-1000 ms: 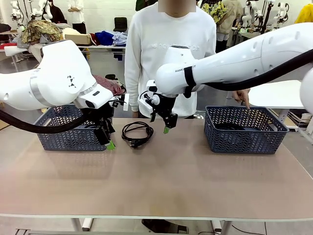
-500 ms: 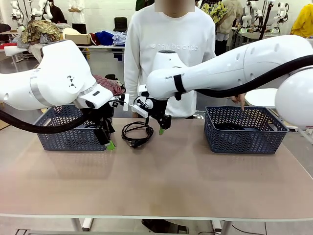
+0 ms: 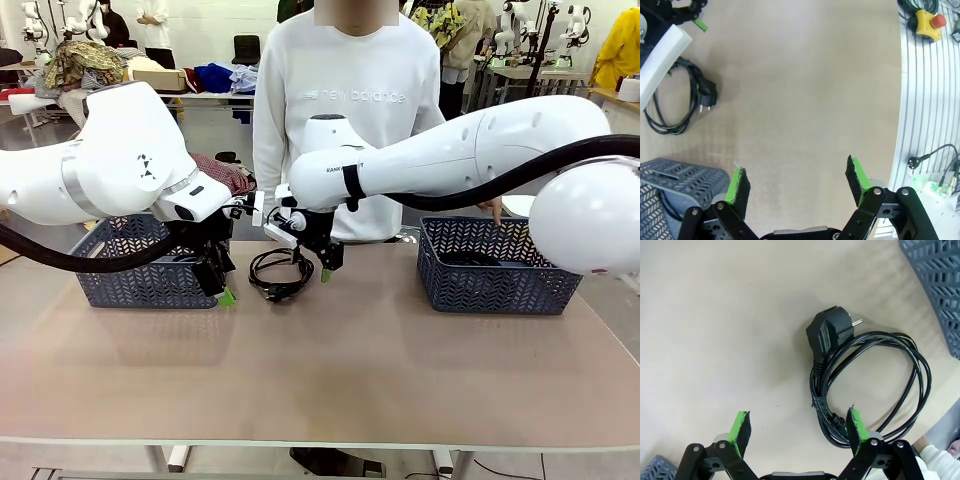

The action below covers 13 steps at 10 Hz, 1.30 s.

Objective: Organize the cables according to human instructions.
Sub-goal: Pick up a bundle of cables and place it in the basket indicated by the human.

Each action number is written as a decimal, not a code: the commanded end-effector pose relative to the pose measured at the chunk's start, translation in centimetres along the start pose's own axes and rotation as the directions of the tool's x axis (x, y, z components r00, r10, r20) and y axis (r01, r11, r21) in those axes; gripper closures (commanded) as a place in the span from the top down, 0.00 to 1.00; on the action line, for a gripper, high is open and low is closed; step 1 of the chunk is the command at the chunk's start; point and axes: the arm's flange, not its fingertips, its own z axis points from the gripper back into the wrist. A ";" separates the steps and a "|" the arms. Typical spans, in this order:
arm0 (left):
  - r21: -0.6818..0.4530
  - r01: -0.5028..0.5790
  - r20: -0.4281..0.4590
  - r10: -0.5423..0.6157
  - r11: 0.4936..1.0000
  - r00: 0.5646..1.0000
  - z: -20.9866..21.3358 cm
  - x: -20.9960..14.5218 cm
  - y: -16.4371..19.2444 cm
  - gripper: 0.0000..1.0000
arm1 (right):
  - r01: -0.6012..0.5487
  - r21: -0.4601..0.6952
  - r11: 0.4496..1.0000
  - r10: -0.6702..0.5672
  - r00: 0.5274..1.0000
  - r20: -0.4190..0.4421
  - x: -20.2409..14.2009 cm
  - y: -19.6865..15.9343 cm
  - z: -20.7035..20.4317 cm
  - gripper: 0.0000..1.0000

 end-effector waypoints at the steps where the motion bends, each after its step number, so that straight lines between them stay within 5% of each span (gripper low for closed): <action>1: 0.001 -0.001 -0.005 0.001 1.000 1.000 0.2 -0.2 0.0 1.00 | -0.024 0.022 0.999 0.025 0.999 -0.034 -0.2 -1.6 0.3 1.00; 13: 0.001 -0.001 -0.005 0.001 1.000 1.000 0.2 -0.2 0.0 1.00 | 0.039 0.088 0.995 -0.037 0.999 -0.020 -0.7 -3.4 -2.8 1.00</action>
